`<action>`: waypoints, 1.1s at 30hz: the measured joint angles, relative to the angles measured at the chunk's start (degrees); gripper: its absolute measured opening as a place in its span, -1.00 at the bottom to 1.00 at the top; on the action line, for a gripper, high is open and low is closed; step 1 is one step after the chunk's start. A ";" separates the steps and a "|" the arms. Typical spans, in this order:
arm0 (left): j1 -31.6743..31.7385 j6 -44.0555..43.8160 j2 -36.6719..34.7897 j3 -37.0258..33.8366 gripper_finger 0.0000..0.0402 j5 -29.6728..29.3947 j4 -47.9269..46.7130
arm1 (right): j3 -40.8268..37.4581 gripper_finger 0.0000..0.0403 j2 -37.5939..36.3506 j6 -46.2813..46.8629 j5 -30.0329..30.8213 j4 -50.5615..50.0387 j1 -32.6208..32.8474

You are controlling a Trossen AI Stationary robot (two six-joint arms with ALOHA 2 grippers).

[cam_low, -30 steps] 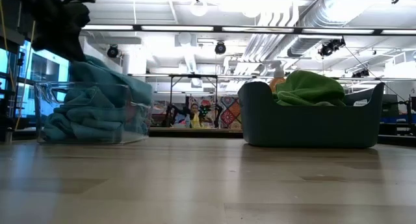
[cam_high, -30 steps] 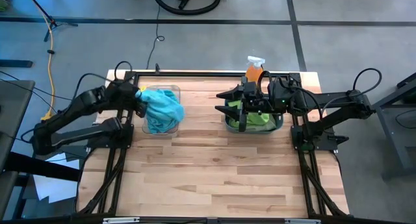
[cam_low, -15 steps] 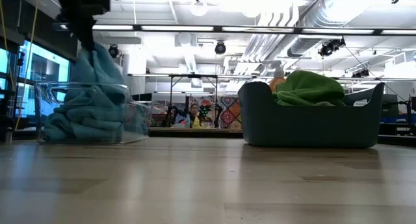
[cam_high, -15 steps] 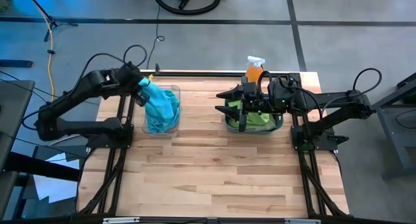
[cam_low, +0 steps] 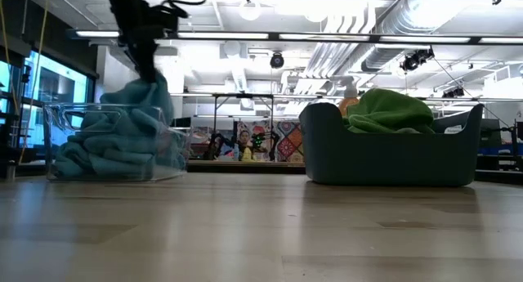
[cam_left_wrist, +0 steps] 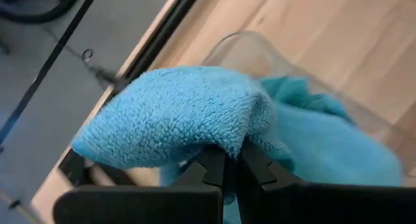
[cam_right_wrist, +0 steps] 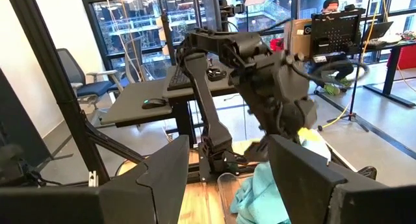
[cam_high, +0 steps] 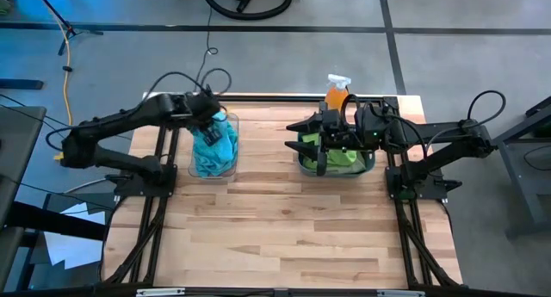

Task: Sort microfiber towel by color & place in baskets
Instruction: Put the blue microfiber towel into the transparent bin

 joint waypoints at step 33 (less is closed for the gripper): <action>7.65 23.66 5.66 -18.81 -1.00 23.73 12.32 | 0.00 0.04 0.00 1.67 0.02 -1.08 0.17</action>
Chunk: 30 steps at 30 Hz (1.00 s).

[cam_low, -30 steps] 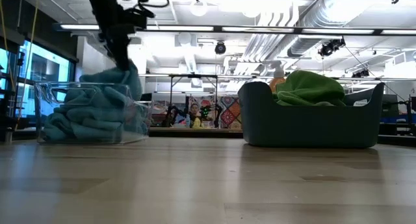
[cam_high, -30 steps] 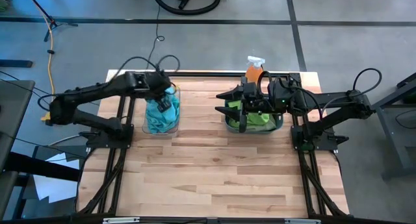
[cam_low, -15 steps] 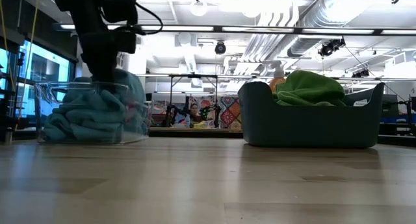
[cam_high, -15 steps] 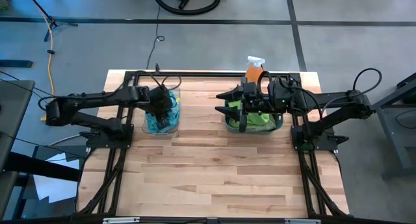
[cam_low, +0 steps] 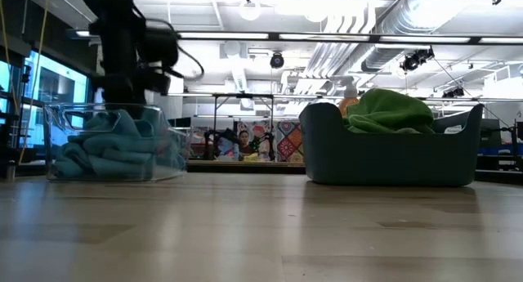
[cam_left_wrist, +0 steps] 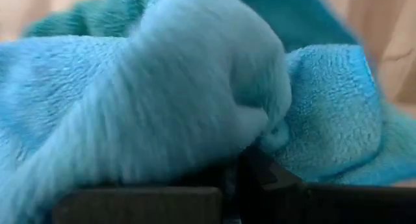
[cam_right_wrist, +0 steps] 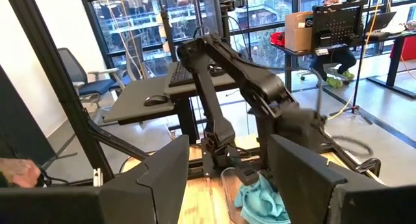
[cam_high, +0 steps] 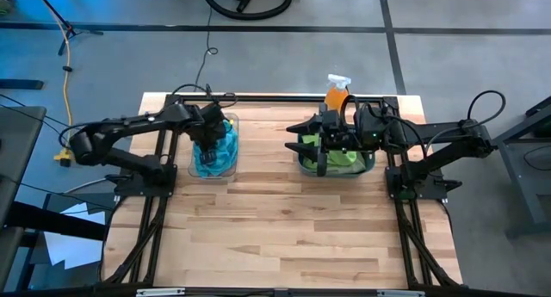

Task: Sort microfiber towel by color & place in baskets
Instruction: Put the blue microfiber towel into the transparent bin

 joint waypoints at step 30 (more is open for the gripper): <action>0.42 -0.50 6.42 -0.23 -0.10 -1.22 5.68 | 0.00 0.04 0.00 1.96 0.02 0.03 0.74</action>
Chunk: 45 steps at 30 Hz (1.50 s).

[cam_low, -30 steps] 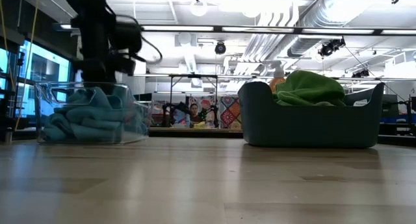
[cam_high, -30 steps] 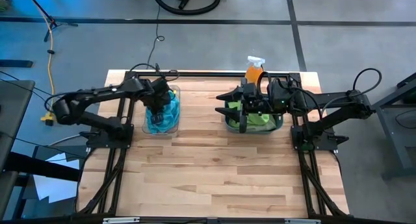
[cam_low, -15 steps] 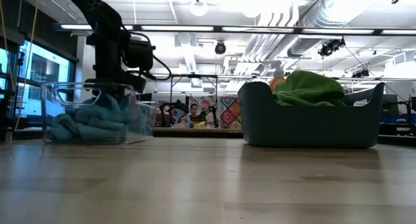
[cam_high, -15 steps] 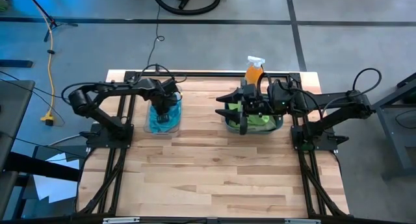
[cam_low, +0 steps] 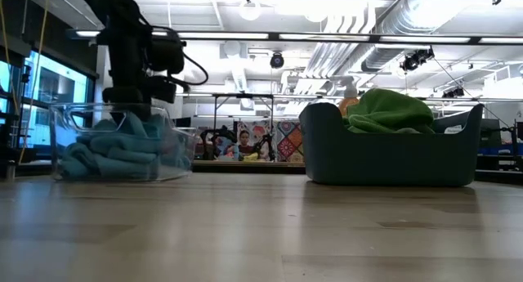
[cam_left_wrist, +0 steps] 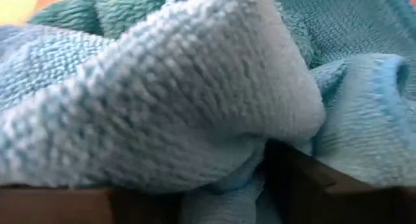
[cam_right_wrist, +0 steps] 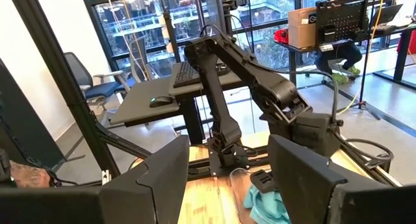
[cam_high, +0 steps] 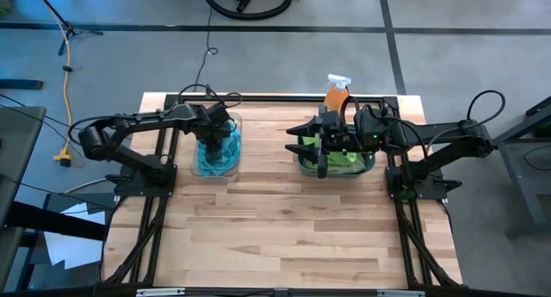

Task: Sort microfiber towel by color & place in baskets
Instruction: Put the blue microfiber towel into the transparent bin, then return to Home Position

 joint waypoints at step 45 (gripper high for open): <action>-0.02 -11.05 -25.89 10.48 0.14 9.80 -0.44 | 0.00 0.04 0.00 -2.58 -0.02 -0.26 0.00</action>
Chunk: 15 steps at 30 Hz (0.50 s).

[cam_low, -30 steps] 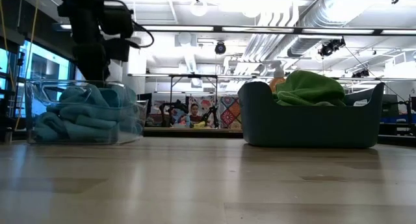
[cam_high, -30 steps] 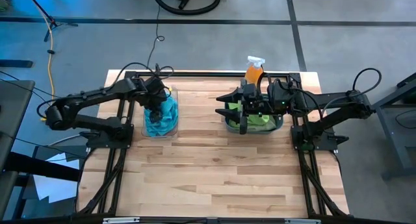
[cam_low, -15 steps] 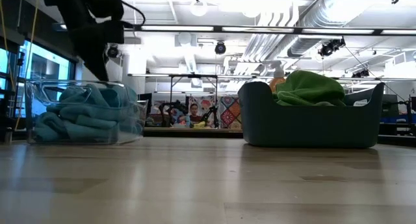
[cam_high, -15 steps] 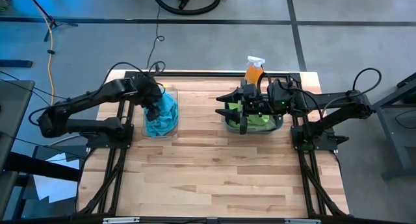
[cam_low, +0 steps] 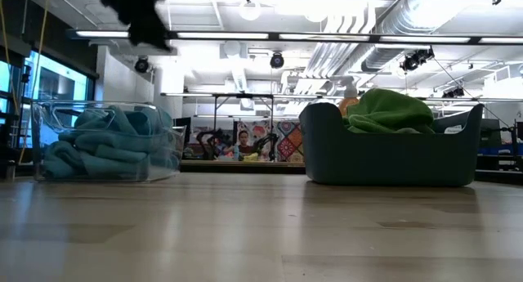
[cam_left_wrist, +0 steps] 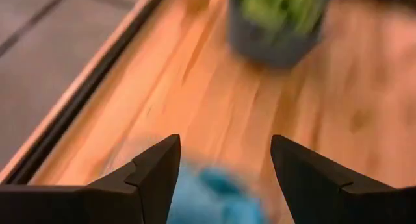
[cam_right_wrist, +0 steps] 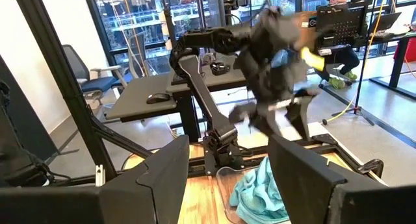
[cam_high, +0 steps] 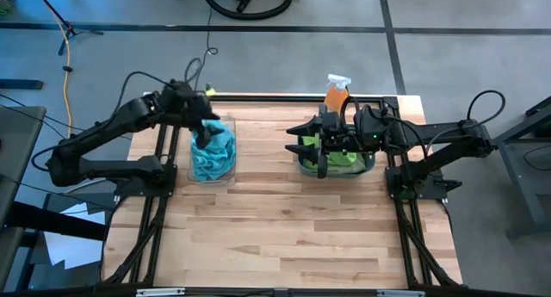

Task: Sort microfiber towel by color & place in baskets
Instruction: Return to Home Position

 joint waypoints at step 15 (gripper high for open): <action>-19.84 -22.02 0.35 3.09 0.14 7.40 30.10 | 0.02 0.04 -0.09 -0.02 -1.67 -2.46 -0.02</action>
